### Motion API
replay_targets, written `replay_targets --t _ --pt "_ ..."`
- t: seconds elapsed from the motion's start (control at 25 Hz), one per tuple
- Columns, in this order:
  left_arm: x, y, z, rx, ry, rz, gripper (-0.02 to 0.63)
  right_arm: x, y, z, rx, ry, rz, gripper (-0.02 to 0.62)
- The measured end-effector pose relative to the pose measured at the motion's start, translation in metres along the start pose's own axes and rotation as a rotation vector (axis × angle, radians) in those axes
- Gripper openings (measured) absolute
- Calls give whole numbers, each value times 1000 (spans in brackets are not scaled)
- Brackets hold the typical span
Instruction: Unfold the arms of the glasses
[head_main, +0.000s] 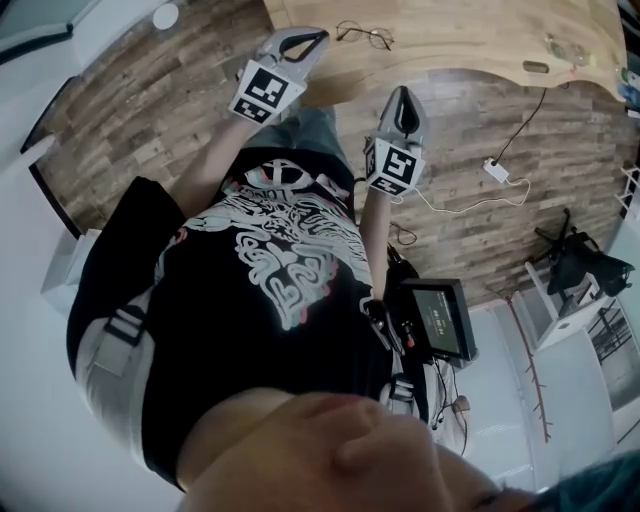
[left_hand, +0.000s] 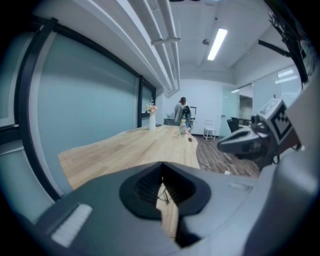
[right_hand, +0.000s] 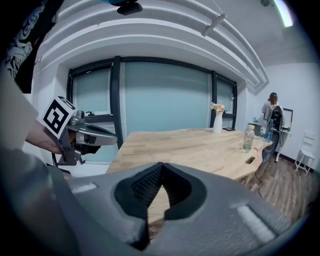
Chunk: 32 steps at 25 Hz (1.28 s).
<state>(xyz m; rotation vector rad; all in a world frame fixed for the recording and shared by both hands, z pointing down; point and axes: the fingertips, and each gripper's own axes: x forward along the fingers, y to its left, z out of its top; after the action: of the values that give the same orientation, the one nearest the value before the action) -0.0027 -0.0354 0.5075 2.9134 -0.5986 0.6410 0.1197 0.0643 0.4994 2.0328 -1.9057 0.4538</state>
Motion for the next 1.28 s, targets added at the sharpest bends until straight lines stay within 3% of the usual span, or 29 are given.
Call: replay_targets --t 0.8,1.08,1.28 --pt "65 -13 -37 37 163 -52 -11 62 -12 -36 -35 139 132 0" --pt "88 -21 -53 26 239 -96 -11 79 -17 -40 -138 153 166 0" --pt "103 -28 -56 69 281 -130 -11 91 -15 -47 -194 173 214 0"
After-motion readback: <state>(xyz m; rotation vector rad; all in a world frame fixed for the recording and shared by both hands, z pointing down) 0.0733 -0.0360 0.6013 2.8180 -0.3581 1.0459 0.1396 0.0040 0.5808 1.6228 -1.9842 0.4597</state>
